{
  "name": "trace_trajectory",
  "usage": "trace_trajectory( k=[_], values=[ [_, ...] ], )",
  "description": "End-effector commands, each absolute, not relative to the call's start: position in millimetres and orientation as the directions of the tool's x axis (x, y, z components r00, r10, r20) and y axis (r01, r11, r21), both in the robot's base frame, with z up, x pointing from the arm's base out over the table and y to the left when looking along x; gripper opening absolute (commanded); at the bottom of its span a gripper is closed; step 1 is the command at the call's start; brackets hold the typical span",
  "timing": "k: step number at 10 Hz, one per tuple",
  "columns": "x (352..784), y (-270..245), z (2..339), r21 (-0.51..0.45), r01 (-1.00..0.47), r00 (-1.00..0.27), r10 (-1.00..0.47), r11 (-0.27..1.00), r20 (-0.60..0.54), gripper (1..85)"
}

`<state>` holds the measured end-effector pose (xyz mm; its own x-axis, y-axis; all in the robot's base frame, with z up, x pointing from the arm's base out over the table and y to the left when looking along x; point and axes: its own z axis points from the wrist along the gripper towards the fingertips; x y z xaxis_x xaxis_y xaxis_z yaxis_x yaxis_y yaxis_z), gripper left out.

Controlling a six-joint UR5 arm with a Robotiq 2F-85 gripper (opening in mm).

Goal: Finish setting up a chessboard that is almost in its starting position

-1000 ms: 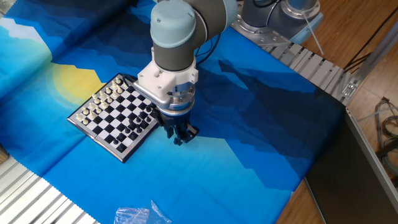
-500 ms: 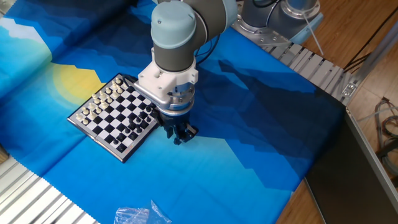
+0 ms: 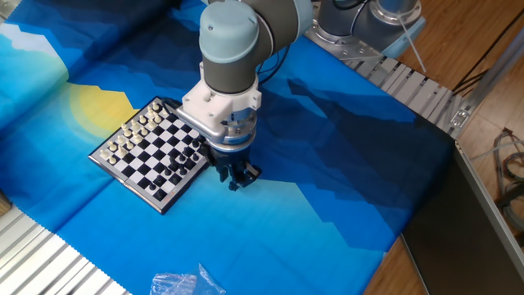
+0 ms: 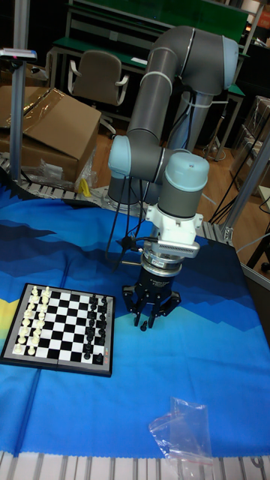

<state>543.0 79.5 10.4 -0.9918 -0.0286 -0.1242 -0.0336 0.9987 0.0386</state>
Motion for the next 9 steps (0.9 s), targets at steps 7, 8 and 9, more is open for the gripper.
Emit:
trace_trajectory(
  k=[7,8,9],
  values=[
    [544.6,83.1,13.0,0.041,-0.013,-0.99,-0.007,0.999,-0.139,29.0],
    [544.8,83.6,13.0,0.041,-0.013,-0.99,-0.007,0.999,-0.141,29.0],
    [544.7,83.2,13.0,0.039,-0.013,-0.99,-0.007,0.999,-0.141,28.0]
  ],
)
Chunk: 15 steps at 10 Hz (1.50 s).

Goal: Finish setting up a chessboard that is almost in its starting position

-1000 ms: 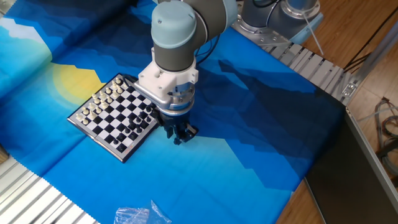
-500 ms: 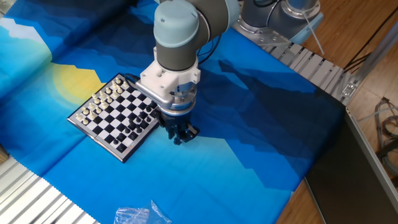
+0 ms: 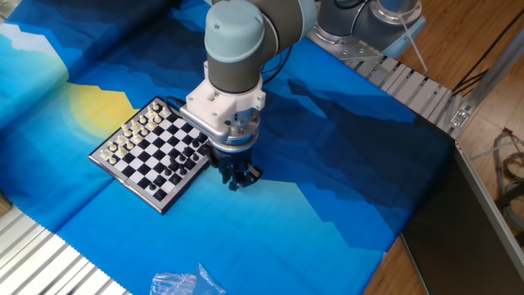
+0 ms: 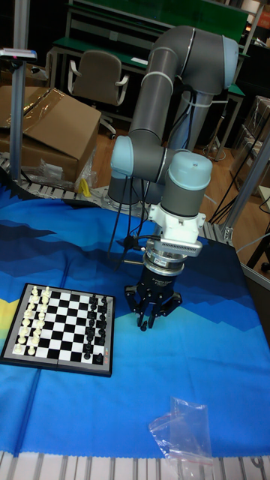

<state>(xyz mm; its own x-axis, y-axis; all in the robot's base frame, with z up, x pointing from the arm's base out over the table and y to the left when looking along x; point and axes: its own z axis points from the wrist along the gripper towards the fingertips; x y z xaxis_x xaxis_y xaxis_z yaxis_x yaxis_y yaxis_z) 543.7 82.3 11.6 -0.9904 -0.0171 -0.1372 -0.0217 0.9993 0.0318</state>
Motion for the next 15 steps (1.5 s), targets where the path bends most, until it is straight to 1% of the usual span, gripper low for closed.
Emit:
trace_trajectory(
  k=[1,2,5,6,7,11,15],
  values=[
    [544.7,82.6,12.8,0.036,-0.013,-0.99,-0.007,0.999,-0.141,26.7],
    [544.3,81.5,12.7,0.032,-0.011,-0.99,-0.007,0.999,-0.139,23.3],
    [544.2,79.6,12.7,0.024,-0.01,-0.99,-0.006,1.0,-0.139,19.7],
    [543.7,78.7,12.5,0.02,-0.01,-0.991,-0.007,1.0,-0.137,15.0],
    [543.5,78.0,12.1,0.015,-0.01,-0.991,-0.007,1.0,-0.137,13.0],
    [544.4,78.1,13.8,0.011,-0.007,-0.989,-0.005,1.0,-0.145,8.3],
    [546.9,77.8,20.9,0.007,-0.011,-0.99,-0.01,1.0,-0.139,6.7]
  ],
)
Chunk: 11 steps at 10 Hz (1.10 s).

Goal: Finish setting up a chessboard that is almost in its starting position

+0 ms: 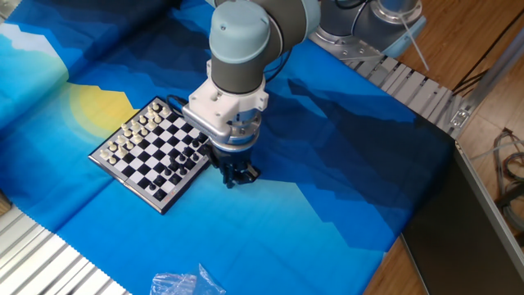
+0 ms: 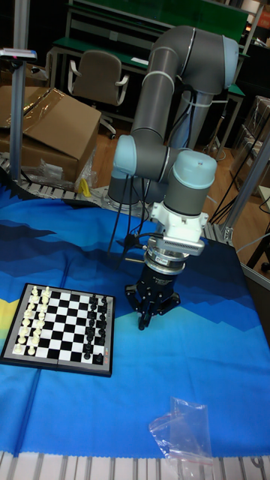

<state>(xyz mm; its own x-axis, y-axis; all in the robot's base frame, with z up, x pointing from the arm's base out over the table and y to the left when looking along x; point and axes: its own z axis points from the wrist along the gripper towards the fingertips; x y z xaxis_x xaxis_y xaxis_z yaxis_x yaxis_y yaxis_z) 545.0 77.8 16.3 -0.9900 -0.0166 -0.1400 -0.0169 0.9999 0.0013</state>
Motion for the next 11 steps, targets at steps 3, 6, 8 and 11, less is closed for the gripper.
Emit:
trace_trajectory(
  k=[3,6,8,11],
  values=[
    [551.8,63.3,35.0,-0.005,-0.035,-0.992,-0.036,0.999,-0.12,5.7],
    [559.8,53.4,54.4,-0.016,-0.046,-0.994,-0.047,0.999,-0.1,3.0],
    [562.5,44.5,62.4,-0.023,-0.058,-0.994,-0.06,0.998,-0.087,2.3],
    [569.3,30.3,67.3,-0.025,-0.079,-0.994,-0.081,0.997,-0.078,1.7]
  ],
)
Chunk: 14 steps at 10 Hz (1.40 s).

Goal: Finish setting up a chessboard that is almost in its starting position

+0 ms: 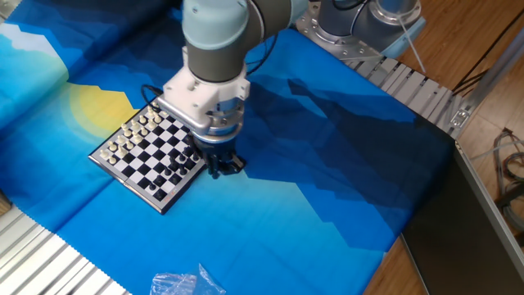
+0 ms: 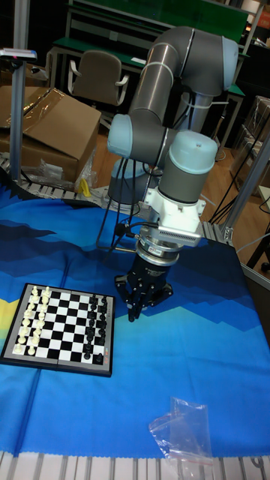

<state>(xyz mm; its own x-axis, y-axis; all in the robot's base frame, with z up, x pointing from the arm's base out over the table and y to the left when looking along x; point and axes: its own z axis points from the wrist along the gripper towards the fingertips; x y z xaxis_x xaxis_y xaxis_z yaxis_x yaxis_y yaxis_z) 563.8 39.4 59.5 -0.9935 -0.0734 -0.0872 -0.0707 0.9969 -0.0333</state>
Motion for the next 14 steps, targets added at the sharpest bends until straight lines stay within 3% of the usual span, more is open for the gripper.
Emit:
trace_trajectory(
  k=[1,11,14],
  values=[
    [571.6,26.5,67.3,-0.029,-0.087,-0.993,-0.089,0.996,-0.078,1.3],
    [574.5,30.9,69.7,-0.007,0.007,-0.995,0.007,1.0,-0.104,1.0],
    [583.2,22.4,64.1,-0.017,-0.026,-0.996,-0.027,1.0,-0.086,1.0]
  ],
)
